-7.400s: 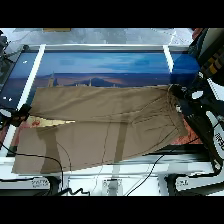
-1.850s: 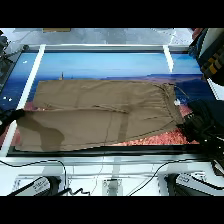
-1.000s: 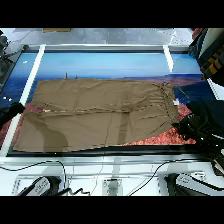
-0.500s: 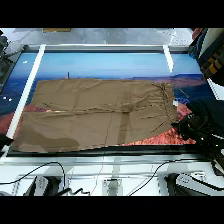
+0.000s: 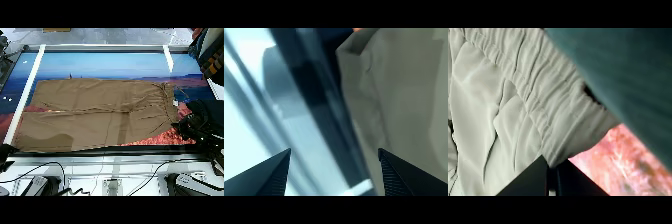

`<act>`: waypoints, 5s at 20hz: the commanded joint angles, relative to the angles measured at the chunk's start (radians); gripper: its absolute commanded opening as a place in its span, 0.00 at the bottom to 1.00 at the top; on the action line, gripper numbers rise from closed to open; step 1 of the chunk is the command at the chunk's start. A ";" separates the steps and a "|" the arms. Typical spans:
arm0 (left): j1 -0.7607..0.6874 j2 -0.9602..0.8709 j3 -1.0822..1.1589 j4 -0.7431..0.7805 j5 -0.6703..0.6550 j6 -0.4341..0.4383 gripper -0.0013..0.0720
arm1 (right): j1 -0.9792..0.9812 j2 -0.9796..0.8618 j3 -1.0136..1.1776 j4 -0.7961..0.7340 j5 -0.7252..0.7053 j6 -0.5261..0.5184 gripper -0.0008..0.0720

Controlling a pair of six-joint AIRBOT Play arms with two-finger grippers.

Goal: Fold the clothes and pants, and hang the long-sleeved shirts on hangers.

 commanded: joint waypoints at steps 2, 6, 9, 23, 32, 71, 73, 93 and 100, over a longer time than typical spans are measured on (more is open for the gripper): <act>0.004 -0.119 -0.002 -0.164 0.108 0.105 0.81 | 0.000 0.001 0.000 0.000 -0.011 -0.001 0.04; 0.003 -0.207 -0.002 -0.257 0.154 0.206 0.55 | 0.000 0.001 0.002 -0.001 -0.001 0.000 0.04; 0.003 -0.219 -0.001 -0.386 0.164 0.357 0.09 | 0.000 0.002 0.002 0.000 0.031 0.000 0.04; -0.488 -0.212 0.430 -0.652 0.269 0.406 0.02 | 0.001 0.545 0.099 -0.272 0.039 0.396 0.03; -0.723 -0.377 0.574 -0.520 0.491 0.138 0.02 | 0.343 0.341 0.359 -0.497 -0.247 0.634 0.03; -0.755 -0.624 0.908 -0.204 0.052 -0.115 0.03 | 0.499 -0.294 1.015 -0.784 -0.314 0.789 0.94; -0.756 -0.497 0.727 -0.150 0.159 -0.155 0.03 | 0.499 -0.272 1.015 -0.801 -0.312 0.789 0.94; -0.834 -0.652 0.479 -0.424 0.780 -0.169 0.87 | 0.500 -0.261 1.015 -0.782 -0.195 0.790 0.94; -0.934 -0.648 0.539 -0.308 0.991 -0.082 0.07 | 0.509 -0.255 1.021 -0.772 -0.048 0.660 0.81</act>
